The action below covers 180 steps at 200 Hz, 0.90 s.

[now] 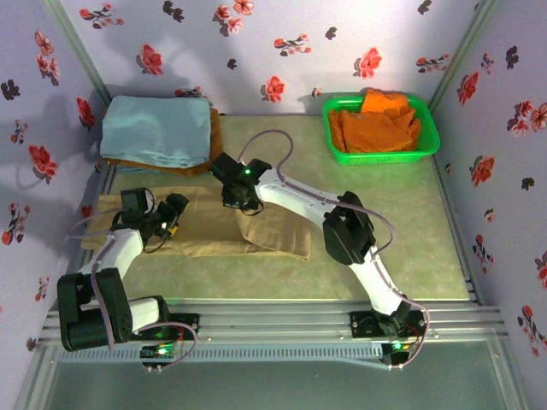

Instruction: Fold and stack the trousers

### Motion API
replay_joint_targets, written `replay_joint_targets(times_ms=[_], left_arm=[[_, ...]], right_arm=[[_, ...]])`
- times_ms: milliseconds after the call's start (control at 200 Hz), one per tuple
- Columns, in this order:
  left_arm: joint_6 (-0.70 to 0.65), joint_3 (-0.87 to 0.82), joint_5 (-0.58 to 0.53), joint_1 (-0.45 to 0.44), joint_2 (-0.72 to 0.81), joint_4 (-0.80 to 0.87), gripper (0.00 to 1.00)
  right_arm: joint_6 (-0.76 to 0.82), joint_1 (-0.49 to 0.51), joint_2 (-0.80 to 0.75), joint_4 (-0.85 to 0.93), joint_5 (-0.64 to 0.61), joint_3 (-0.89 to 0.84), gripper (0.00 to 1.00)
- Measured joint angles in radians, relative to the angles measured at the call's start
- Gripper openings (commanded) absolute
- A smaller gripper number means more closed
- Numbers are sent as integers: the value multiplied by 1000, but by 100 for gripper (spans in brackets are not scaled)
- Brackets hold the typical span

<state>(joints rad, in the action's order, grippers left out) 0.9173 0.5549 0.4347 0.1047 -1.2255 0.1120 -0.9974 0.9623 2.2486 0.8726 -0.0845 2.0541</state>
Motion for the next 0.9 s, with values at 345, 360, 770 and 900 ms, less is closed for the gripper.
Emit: replay_joint_targets(times_ms=[345, 360, 770, 900], left_arm=[[15, 11, 8, -1, 95, 44, 90], [14, 14, 8, -3, 97, 47, 88], [-49, 190, -91, -343, -63, 100, 65], [-107, 219, -142, -423, -169, 141, 65]], right_arm=[[21, -19, -209, -59, 46, -198, 61], [21, -22, -232, -64, 47, -219, 59], [116, -341, -605, -182, 99, -783, 66], [186, -397, -608, -194, 153, -890, 69]])
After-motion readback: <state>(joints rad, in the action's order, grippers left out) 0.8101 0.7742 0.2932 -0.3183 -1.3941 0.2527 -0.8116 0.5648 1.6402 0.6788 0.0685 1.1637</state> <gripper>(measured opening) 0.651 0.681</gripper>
